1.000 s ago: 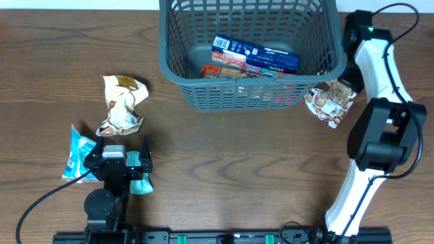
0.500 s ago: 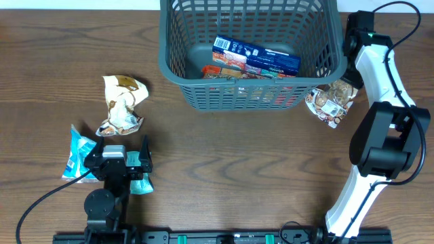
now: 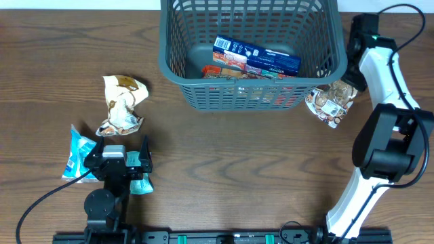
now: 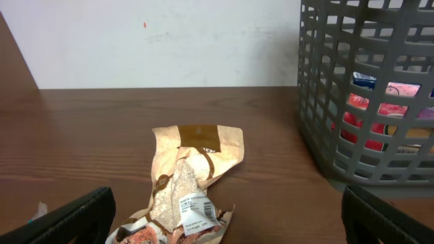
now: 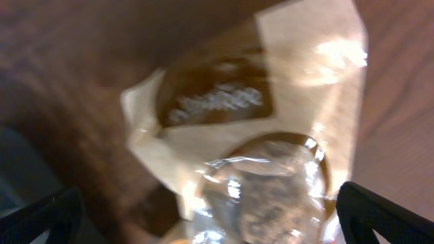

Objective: Pack container
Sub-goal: 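Lower the right gripper onto the clear cookie bag beside the basket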

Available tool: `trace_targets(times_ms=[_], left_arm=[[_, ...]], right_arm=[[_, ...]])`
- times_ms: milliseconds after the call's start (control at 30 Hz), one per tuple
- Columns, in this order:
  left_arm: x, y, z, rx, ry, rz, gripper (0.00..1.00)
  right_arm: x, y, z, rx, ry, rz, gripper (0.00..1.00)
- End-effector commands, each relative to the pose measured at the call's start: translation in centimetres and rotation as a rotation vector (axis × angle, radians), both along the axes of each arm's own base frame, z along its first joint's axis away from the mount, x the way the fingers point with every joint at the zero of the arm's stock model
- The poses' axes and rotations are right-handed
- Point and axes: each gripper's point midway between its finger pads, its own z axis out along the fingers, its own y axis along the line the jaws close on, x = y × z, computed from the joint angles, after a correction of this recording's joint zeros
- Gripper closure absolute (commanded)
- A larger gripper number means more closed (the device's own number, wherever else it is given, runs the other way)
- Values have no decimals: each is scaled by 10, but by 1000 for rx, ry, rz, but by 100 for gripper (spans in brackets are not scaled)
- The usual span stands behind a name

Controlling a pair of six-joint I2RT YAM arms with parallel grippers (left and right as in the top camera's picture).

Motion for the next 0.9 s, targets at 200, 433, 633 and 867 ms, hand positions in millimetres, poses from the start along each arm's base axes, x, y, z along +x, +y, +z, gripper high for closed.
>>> trace_targets(times_ms=[200,433,633,867], left_arm=[[0,1,-17,16,43,7,1],[0,1,-17,16,43,7,1],[0,1,-17,16,43,7,1],[0,1,-17,16,43,7,1]], right_arm=[[-20,-27,15,33,-2,-101,1],[-14,-23,15,29,-22,-92,1],[-15,-17,1,40,-20,-102,1],[-16,-12,-16,61,-27,-92,1]])
